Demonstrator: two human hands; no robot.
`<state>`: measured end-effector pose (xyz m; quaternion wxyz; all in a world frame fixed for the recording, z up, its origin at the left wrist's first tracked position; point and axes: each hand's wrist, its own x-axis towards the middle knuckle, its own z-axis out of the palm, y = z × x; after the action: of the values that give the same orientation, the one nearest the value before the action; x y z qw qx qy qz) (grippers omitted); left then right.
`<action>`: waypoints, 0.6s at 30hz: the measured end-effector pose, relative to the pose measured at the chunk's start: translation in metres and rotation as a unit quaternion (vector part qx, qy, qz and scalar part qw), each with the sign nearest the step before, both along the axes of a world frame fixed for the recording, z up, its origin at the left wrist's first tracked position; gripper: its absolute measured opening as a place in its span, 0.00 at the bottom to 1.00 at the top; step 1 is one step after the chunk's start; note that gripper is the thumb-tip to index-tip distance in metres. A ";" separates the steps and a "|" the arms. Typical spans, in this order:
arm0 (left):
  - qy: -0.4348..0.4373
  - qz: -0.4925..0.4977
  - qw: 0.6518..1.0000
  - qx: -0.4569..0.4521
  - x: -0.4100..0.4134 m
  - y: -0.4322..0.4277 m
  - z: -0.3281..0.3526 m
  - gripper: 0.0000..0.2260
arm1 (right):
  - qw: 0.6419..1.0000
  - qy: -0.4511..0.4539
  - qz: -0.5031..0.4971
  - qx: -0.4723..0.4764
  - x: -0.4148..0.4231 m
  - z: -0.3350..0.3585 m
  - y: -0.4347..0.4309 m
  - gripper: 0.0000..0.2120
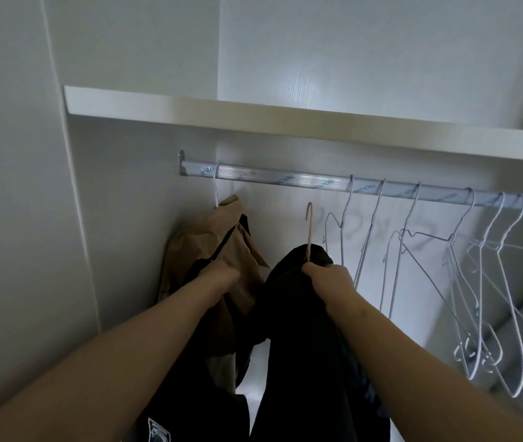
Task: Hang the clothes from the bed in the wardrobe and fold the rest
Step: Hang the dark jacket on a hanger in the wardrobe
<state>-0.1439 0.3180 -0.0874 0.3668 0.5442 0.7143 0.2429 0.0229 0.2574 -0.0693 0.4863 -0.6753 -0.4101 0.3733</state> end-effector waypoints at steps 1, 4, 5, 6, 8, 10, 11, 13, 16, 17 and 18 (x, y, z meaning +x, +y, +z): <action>-0.012 -0.011 1.000 0.015 0.001 0.002 0.005 0.18 | 1.000 -0.005 0.005 0.011 -0.001 0.005 0.003 0.08; -0.074 -0.036 0.992 0.098 0.003 0.013 0.016 0.07 | 0.999 -0.004 0.014 0.052 -0.005 0.023 0.013 0.07; -0.089 -0.026 0.988 0.120 0.003 0.014 0.018 0.03 | 0.998 0.001 0.019 0.063 -0.007 0.029 0.016 0.06; -0.104 -0.019 0.985 0.137 0.003 0.016 0.020 0.02 | 0.997 0.006 0.024 0.076 -0.009 0.034 0.019 0.06; -0.151 -0.014 0.975 0.163 0.003 0.022 0.022 0.05 | 0.994 0.009 0.034 0.100 -0.015 0.042 0.025 0.06; -0.187 -0.012 0.965 0.183 0.001 0.026 0.027 0.06 | 0.993 0.003 0.035 0.117 -0.021 0.047 0.033 0.07; -0.198 -0.008 0.962 0.190 -0.001 0.028 0.028 0.07 | 0.992 0.002 0.034 0.121 -0.023 0.049 0.036 0.07; -0.228 0.013 0.953 0.200 -0.005 0.030 0.031 0.08 | 0.992 0.006 0.039 0.120 -0.028 0.054 0.046 0.08; -0.284 0.049 0.934 0.209 -0.005 0.027 0.035 0.10 | 0.994 -0.012 0.055 0.096 -0.032 0.054 0.060 0.09; -0.297 0.059 0.930 0.211 -0.005 0.025 0.035 0.10 | 0.994 -0.023 0.064 0.086 -0.033 0.050 0.065 0.11; -0.307 0.066 0.925 0.211 -0.004 0.024 0.034 0.10 | 0.994 -0.035 0.076 0.075 -0.036 0.046 0.069 0.12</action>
<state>-0.1483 0.3419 -0.0531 0.4280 0.4594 0.5328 0.5673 -0.0127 0.3262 -0.0234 0.4913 -0.6166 -0.5038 0.3531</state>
